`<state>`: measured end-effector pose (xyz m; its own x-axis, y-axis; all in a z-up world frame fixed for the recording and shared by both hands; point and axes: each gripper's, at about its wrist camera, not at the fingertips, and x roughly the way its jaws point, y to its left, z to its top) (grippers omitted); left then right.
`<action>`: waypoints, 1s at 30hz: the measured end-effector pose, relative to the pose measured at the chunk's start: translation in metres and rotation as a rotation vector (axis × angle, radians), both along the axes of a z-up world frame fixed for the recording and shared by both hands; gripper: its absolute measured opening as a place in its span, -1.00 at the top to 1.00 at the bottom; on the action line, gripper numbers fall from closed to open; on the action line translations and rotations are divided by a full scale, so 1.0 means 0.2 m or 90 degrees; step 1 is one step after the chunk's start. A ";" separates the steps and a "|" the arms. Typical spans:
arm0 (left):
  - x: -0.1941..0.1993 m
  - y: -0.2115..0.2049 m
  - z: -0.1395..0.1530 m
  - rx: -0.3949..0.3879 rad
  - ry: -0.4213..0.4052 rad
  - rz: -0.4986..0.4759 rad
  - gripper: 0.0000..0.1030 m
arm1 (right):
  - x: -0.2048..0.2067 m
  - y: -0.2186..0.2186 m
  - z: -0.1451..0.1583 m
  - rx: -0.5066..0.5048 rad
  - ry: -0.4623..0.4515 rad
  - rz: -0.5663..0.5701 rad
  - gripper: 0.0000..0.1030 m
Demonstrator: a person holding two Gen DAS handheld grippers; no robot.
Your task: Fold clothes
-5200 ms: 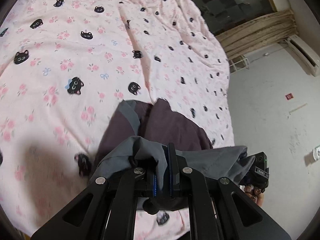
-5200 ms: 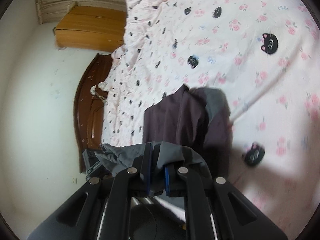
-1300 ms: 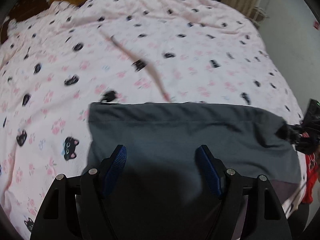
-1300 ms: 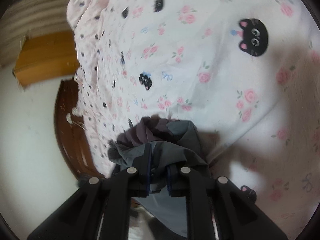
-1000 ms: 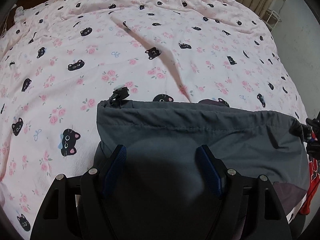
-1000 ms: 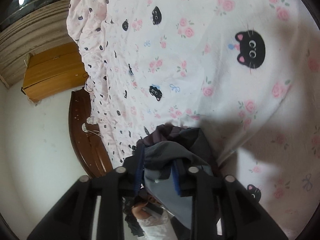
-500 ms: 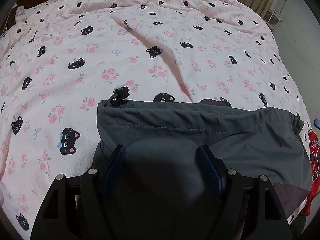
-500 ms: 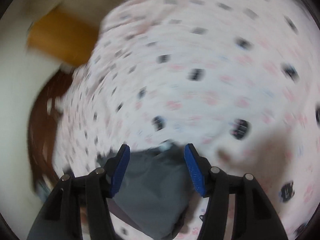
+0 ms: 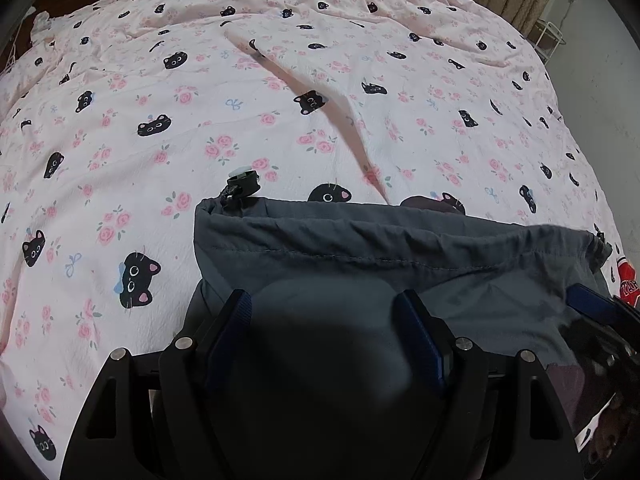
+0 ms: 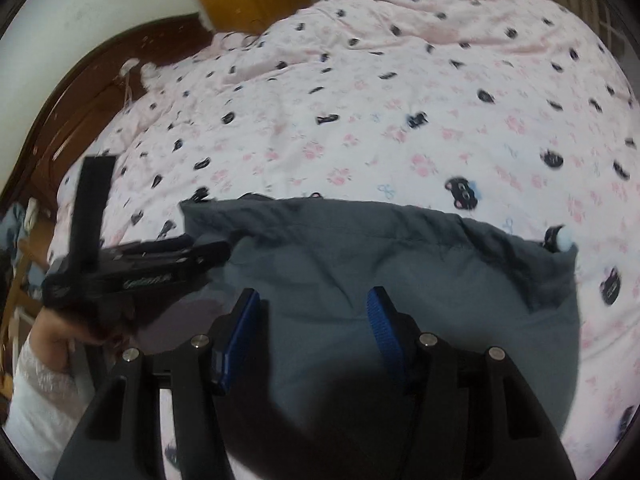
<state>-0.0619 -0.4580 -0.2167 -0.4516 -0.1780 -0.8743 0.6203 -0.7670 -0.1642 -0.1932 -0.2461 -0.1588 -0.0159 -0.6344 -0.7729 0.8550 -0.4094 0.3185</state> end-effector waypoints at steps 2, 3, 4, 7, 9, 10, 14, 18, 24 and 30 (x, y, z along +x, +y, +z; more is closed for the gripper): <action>0.00 0.00 0.00 -0.002 -0.003 -0.002 -0.38 | -0.05 -0.02 -0.06 0.001 -0.013 -0.018 -0.11; 0.00 0.00 -0.01 -0.004 -0.005 -0.004 -0.38 | -0.07 -0.02 -0.08 0.003 -0.021 -0.024 -0.09; -0.01 0.00 -0.01 -0.004 -0.007 -0.005 -0.38 | -0.09 -0.02 -0.09 0.000 -0.031 -0.032 -0.08; -0.01 0.00 -0.02 0.000 -0.007 -0.006 -0.40 | -0.14 -0.01 -0.13 -0.011 -0.065 -0.057 0.02; -0.01 -0.01 -0.03 0.004 -0.006 -0.004 -0.41 | -0.20 0.01 -0.15 -0.024 -0.111 -0.080 0.11; 0.00 -0.01 -0.03 0.006 -0.006 -0.002 -0.41 | -0.24 0.02 -0.17 -0.036 -0.151 -0.094 0.11; 0.01 0.01 0.04 0.004 -0.001 0.006 -0.41 | -0.33 0.07 -0.11 -0.051 -0.222 -0.137 0.09; 0.00 0.07 0.17 -0.035 0.067 -0.024 -0.41 | -0.29 0.03 0.03 -0.038 -0.122 -0.122 -0.14; -0.10 0.02 0.12 -0.046 0.052 -0.005 -0.41 | -0.24 -0.05 0.01 0.004 -0.037 -0.112 -0.16; -0.10 -0.02 0.04 -0.018 0.049 0.020 -0.55 | -0.20 -0.14 -0.04 0.049 0.035 -0.103 -0.26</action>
